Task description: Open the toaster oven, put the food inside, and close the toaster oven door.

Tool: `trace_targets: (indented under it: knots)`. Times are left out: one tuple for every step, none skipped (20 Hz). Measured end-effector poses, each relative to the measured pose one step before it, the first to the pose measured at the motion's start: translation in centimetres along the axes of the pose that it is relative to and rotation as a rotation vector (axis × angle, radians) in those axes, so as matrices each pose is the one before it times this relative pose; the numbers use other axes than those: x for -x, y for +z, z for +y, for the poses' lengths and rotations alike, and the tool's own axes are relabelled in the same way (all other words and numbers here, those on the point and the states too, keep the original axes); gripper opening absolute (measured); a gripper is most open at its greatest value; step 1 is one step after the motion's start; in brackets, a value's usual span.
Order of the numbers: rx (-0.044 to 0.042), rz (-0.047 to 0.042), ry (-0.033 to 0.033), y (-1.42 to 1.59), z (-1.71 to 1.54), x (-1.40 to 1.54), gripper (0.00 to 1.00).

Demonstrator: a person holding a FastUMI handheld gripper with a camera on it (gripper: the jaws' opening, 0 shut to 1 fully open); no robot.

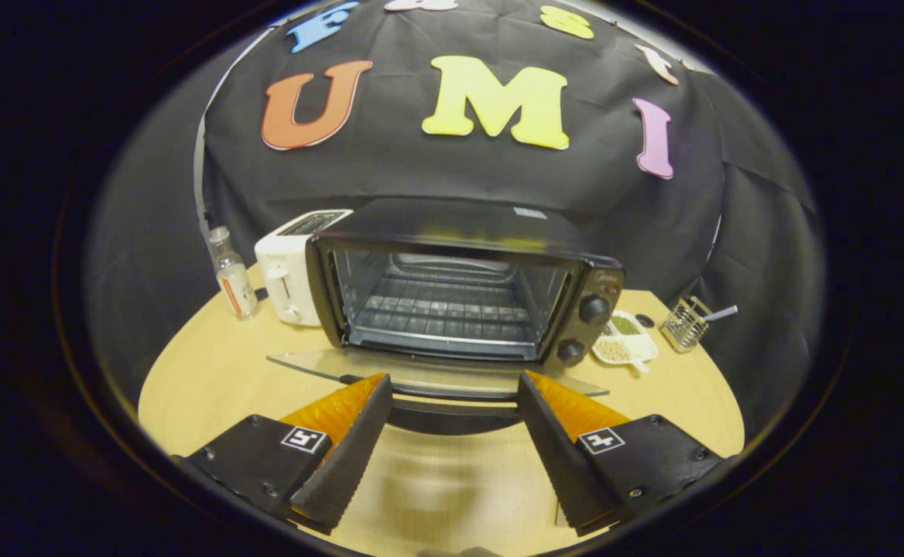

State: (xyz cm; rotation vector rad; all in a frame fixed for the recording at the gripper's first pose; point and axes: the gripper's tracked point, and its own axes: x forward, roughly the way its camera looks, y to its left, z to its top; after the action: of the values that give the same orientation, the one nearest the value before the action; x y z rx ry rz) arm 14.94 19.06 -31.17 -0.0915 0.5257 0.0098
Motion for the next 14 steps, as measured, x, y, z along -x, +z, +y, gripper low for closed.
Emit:
trace_targets:
  knots:
    - [0.00365,0.01454,-0.00027,-0.894,0.023,-0.027,1.00]
    - [0.00116,0.00980,-0.00065,-0.719,0.009,-0.001,1.00]
    - [-0.00098,0.01653,0.00056,-0.896,0.075,-0.081,1.00]
    - [-0.00400,0.01942,0.00108,-0.880,0.096,-0.090,1.00]
    - [-0.00238,0.02235,0.00253,-1.018,0.006,-0.263,1.00]
    - [0.00035,0.02675,0.00506,-0.815,0.063,-0.295,1.00]
    - [0.00689,0.01317,0.00168,-0.505,-0.018,-0.193,1.00]
    - [-0.00084,-0.01414,0.03836,0.194,0.564,-0.292,1.00]
    - [-0.00065,0.01971,0.01010,-0.485,0.353,-0.145,1.00]
    - [0.00299,0.02278,0.00858,-0.612,0.013,-0.277,1.00]
    - [-0.00075,0.01928,0.00479,-0.431,-0.109,-0.520,1.00]
    - [-0.01509,0.01934,0.00277,-0.577,-0.016,-0.407,1.00]
    - [-0.01442,0.01847,0.00181,-0.574,-0.075,-0.403,1.00]
    - [-0.00378,0.00999,0.00149,-0.139,-0.015,-0.341,1.00]
